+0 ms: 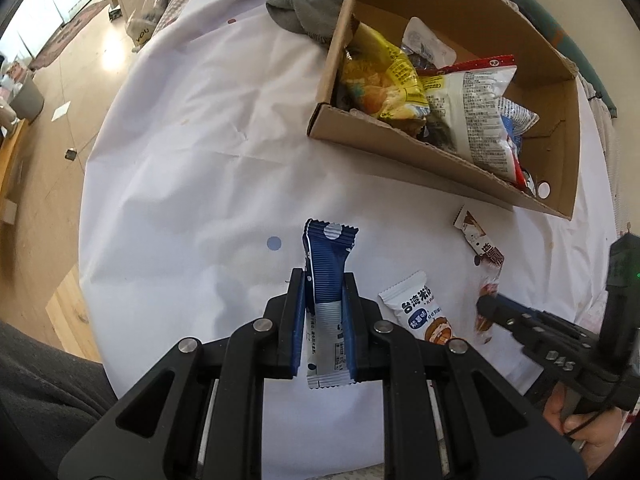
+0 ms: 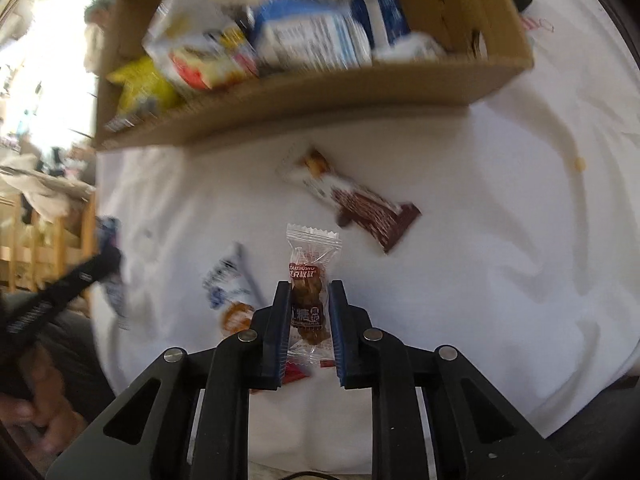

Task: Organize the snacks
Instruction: 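Carry both snacks into the box and open both tools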

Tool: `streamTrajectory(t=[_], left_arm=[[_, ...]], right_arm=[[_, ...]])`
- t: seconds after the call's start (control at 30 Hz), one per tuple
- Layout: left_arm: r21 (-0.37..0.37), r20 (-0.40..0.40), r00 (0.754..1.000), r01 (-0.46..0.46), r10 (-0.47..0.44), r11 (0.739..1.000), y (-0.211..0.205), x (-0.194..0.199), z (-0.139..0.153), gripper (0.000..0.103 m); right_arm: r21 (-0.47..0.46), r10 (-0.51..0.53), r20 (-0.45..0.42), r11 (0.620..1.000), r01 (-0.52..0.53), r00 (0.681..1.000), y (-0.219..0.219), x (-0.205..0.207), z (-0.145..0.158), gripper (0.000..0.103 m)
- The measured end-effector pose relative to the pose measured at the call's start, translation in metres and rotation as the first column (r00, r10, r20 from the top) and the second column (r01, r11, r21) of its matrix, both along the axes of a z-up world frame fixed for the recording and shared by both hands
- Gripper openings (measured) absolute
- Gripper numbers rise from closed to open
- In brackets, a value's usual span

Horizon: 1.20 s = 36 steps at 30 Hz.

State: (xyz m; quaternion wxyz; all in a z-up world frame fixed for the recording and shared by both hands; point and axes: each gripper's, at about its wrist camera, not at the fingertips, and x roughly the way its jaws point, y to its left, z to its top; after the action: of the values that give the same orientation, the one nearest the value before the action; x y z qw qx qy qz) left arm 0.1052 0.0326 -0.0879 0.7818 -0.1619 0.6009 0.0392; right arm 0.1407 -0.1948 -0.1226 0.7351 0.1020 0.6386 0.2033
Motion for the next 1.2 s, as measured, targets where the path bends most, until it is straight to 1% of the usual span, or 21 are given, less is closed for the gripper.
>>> streamTrajectory(t=[0.1, 0.17, 0.27, 0.37, 0.5, 0.63, 0.73, 0.83, 0.9, 1.0, 1.07, 1.2], left_arm=[[0.009, 0.013, 1.000, 0.005, -0.005, 1.000, 0.001, -0.002, 0.004, 0.014], [0.017, 0.038, 0.999, 0.001, -0.002, 1.000, 0.001, -0.003, 0.008, 0.013], [0.018, 0.091, 0.996, -0.006, 0.005, 1.000, 0.003, -0.004, 0.022, 0.014], [0.011, 0.137, 0.990, -0.014, 0.013, 1.000, 0.007, -0.001, 0.040, 0.013], [0.042, 0.200, 0.980, -0.006, -0.003, 0.999, 0.009, 0.012, 0.067, 0.013], [0.061, 0.239, 0.971, -0.002, -0.013, 0.998, 0.010, 0.032, 0.084, 0.013], [0.054, 0.251, 0.968, 0.006, -0.019, 0.999, 0.005, 0.049, 0.091, 0.013], [0.056, 0.260, 0.965, 0.024, -0.037, 0.998, -0.007, 0.063, 0.094, 0.013], [0.068, 0.268, 0.962, 0.037, -0.054, 0.997, -0.016, 0.074, 0.093, 0.013], [0.079, 0.272, 0.960, 0.052, -0.072, 0.996, -0.028, 0.088, 0.090, 0.014], [0.094, 0.276, 0.957, 0.062, -0.086, 0.994, -0.035, 0.099, 0.088, 0.014], [0.137, 0.279, 0.954, 0.074, -0.110, 0.988, -0.045, 0.119, 0.083, 0.014]], right_arm=[[0.053, -0.001, 0.032, 0.999, -0.001, 0.999, -0.002, 0.001, 0.011, 0.019], [0.118, -0.016, 0.044, 0.993, 0.011, 0.999, -0.008, 0.002, 0.020, 0.019], [0.192, -0.041, 0.085, 0.981, 0.024, 0.995, -0.022, 0.007, 0.042, 0.019], [0.240, -0.083, 0.129, 0.969, 0.050, 0.988, -0.035, 0.012, 0.066, 0.019], [0.262, -0.135, 0.187, 0.962, 0.083, 0.973, -0.054, 0.028, 0.094, 0.019], [0.245, -0.167, 0.256, 0.964, 0.104, 0.952, -0.065, 0.048, 0.112, 0.019], [0.230, -0.191, 0.271, 0.964, 0.129, 0.943, -0.076, 0.067, 0.116, 0.019], [0.221, -0.210, 0.275, 0.963, 0.151, 0.938, -0.085, 0.081, 0.113, 0.020], [0.228, -0.222, 0.268, 0.960, 0.163, 0.938, -0.088, 0.087, 0.101, 0.020], [0.239, -0.252, 0.231, 0.951, 0.196, 0.940, -0.092, 0.093, 0.088, 0.020], [0.222, -0.241, 0.245, 0.957, 0.188, 0.939, -0.089, 0.095, 0.087, 0.020], [0.224, -0.228, 0.243, 0.959, 0.174, 0.943, -0.084, 0.097, 0.084, 0.020]])
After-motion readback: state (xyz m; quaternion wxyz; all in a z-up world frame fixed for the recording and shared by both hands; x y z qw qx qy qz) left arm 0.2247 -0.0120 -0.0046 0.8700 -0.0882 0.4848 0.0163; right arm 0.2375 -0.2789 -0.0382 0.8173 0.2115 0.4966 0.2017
